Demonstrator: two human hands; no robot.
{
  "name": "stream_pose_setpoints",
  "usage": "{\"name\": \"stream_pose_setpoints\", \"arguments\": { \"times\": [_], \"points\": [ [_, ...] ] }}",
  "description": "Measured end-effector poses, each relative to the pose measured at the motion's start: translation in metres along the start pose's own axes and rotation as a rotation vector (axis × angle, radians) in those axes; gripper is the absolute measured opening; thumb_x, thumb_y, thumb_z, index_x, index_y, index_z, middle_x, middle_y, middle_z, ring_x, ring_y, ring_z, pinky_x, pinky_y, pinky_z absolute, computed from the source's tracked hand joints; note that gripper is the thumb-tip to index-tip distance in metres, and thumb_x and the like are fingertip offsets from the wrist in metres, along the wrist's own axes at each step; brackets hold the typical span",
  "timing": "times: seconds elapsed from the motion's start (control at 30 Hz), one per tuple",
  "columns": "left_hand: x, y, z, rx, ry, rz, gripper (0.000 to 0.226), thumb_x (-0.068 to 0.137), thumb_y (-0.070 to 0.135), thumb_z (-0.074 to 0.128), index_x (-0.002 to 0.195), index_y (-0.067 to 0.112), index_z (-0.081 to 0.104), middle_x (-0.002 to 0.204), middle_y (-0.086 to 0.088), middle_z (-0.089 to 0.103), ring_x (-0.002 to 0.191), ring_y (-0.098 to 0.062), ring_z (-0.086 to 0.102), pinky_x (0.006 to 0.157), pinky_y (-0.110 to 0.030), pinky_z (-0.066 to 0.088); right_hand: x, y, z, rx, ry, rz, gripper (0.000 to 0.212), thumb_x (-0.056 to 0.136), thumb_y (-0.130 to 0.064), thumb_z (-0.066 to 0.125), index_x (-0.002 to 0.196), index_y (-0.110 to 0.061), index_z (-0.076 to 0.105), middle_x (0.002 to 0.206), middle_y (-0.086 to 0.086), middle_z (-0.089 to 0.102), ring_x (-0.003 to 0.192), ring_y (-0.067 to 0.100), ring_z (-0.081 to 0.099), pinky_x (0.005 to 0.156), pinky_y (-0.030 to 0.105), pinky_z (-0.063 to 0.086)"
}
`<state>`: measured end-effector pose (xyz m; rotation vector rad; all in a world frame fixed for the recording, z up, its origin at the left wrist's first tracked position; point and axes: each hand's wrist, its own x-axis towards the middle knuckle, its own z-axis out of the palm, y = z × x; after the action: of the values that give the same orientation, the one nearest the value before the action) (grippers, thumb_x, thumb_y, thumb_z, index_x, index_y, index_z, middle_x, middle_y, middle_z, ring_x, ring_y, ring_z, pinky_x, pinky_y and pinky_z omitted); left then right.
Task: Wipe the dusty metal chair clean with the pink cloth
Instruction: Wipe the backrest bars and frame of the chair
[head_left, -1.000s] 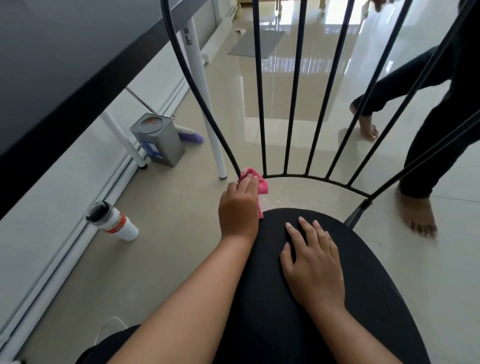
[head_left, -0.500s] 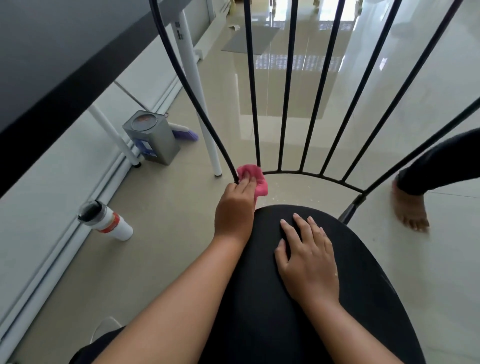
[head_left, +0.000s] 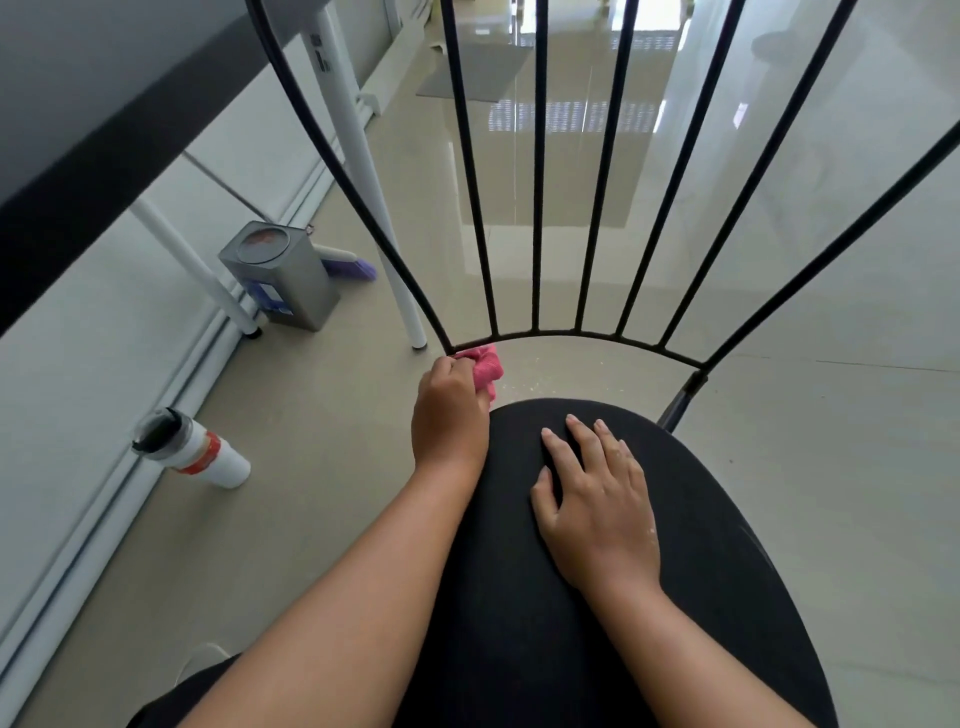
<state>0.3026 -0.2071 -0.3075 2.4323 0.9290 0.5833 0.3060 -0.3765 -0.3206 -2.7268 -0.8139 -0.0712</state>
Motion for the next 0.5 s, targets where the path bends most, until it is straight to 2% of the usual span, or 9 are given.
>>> {"name": "stream_pose_setpoints", "arguments": {
  "times": [0.1, 0.17, 0.23, 0.37, 0.5],
  "points": [
    [-0.010, -0.003, -0.012, -0.064, 0.086, 0.064, 0.021, 0.087, 0.019, 0.069, 0.106, 0.011, 0.064, 0.105, -0.006, 0.057, 0.094, -0.025, 0.058, 0.075, -0.037, 0.051, 0.000, 0.000, 0.000, 0.006, 0.004, 0.001, 0.050, 0.091, -0.039, 0.036, 0.134, -0.025, 0.058, 0.145, 0.004, 0.051, 0.140, 0.026, 0.039, 0.116, 0.040, 0.019],
    [-0.014, -0.006, -0.017, -0.090, 0.161, 0.135, 0.021, 0.086, 0.018, 0.071, 0.103, 0.012, 0.061, 0.104, -0.007, 0.057, 0.091, -0.024, 0.058, 0.072, -0.034, 0.050, 0.000, 0.000, 0.001, 0.010, 0.011, -0.003, 0.050, 0.091, -0.039, 0.036, 0.133, -0.024, 0.059, 0.144, 0.005, 0.052, 0.139, 0.027, 0.040, 0.115, 0.040, 0.019],
    [-0.011, -0.009, -0.017, -0.075, 0.193, 0.135, 0.018, 0.086, 0.018, 0.071, 0.099, 0.010, 0.061, 0.100, -0.008, 0.059, 0.088, -0.026, 0.058, 0.071, -0.035, 0.049, 0.000, 0.000, 0.001, 0.010, 0.005, -0.006, 0.050, 0.092, -0.039, 0.036, 0.135, -0.025, 0.057, 0.145, 0.004, 0.050, 0.140, 0.026, 0.038, 0.116, 0.039, 0.017],
    [-0.001, -0.013, -0.010, -0.057, 0.109, 0.010, 0.015, 0.089, 0.022, 0.066, 0.096, 0.009, 0.064, 0.097, -0.008, 0.062, 0.088, -0.027, 0.058, 0.072, -0.036, 0.047, 0.000, 0.000, 0.000, 0.026, 0.007, 0.004, 0.048, 0.092, -0.037, 0.040, 0.135, -0.025, 0.056, 0.146, 0.003, 0.049, 0.141, 0.025, 0.036, 0.117, 0.038, 0.016],
    [0.000, -0.017, -0.010, -0.093, -0.030, -0.048, 0.019, 0.090, 0.030, 0.065, 0.098, 0.013, 0.068, 0.098, -0.004, 0.060, 0.086, -0.023, 0.060, 0.072, -0.030, 0.045, 0.000, -0.002, -0.001, 0.048, 0.017, 0.003, 0.047, 0.092, -0.037, 0.041, 0.135, -0.025, 0.057, 0.146, 0.005, 0.050, 0.141, 0.026, 0.036, 0.119, 0.042, 0.023]
  ]
}}
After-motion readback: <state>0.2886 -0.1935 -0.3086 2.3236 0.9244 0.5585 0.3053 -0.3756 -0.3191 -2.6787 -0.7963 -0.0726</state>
